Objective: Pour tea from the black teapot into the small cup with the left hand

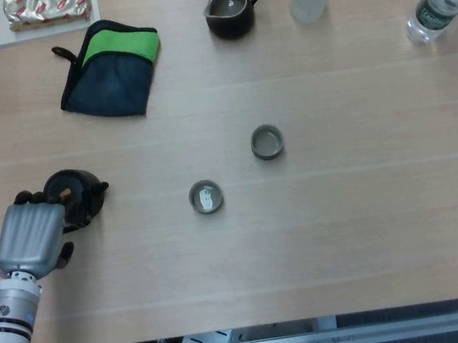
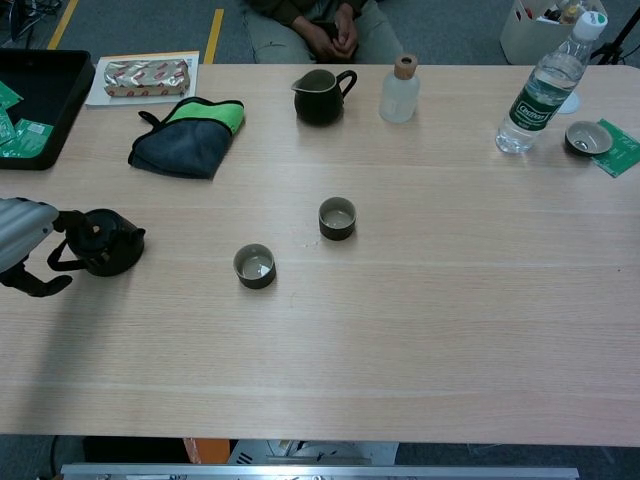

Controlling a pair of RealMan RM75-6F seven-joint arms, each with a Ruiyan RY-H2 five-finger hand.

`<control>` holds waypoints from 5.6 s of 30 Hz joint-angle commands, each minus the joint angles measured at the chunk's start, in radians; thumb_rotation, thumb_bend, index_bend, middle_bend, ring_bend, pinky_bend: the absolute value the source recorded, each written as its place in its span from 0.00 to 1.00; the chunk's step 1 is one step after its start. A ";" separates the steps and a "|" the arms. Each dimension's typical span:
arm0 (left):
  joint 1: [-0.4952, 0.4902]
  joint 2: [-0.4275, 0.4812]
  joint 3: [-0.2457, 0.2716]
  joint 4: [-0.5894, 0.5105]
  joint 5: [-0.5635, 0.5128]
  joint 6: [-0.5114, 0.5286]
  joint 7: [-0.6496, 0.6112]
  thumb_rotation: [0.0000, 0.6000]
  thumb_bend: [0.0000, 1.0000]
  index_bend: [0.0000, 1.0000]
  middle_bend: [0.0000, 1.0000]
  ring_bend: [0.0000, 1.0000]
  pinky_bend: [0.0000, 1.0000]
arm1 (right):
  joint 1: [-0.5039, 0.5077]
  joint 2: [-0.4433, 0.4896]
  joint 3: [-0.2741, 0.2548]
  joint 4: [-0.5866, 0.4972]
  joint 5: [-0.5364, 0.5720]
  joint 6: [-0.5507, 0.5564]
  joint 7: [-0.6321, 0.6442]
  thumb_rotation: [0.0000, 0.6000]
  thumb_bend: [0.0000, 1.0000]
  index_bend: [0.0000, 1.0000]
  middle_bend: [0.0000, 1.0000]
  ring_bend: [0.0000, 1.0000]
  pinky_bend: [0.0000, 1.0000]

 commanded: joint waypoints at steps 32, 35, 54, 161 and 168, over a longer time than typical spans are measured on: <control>-0.032 -0.080 0.039 -0.001 -0.063 0.033 0.082 0.99 0.30 0.36 0.44 0.32 0.22 | -0.021 0.007 -0.008 0.008 0.013 0.004 0.020 1.00 0.11 0.27 0.36 0.29 0.32; -0.034 -0.081 0.042 -0.004 -0.069 0.037 0.088 0.98 0.30 0.38 0.45 0.33 0.22 | -0.022 0.007 -0.008 0.009 0.015 0.002 0.020 1.00 0.11 0.27 0.36 0.29 0.32; -0.042 -0.087 0.058 0.009 -0.090 0.034 0.076 0.98 0.30 0.44 0.54 0.41 0.22 | -0.024 0.009 -0.005 0.004 0.021 0.000 0.018 1.00 0.11 0.27 0.36 0.29 0.32; -0.115 -0.105 -0.172 0.167 -0.138 -0.029 -0.368 0.39 0.45 1.00 1.00 0.95 0.20 | -0.045 0.003 0.015 0.004 0.067 0.000 0.020 1.00 0.11 0.27 0.36 0.29 0.32; -0.112 -0.110 -0.164 0.167 -0.119 -0.018 -0.366 0.66 0.47 0.98 1.00 0.93 0.20 | -0.043 0.001 0.016 0.004 0.066 -0.002 0.019 1.00 0.11 0.27 0.36 0.29 0.32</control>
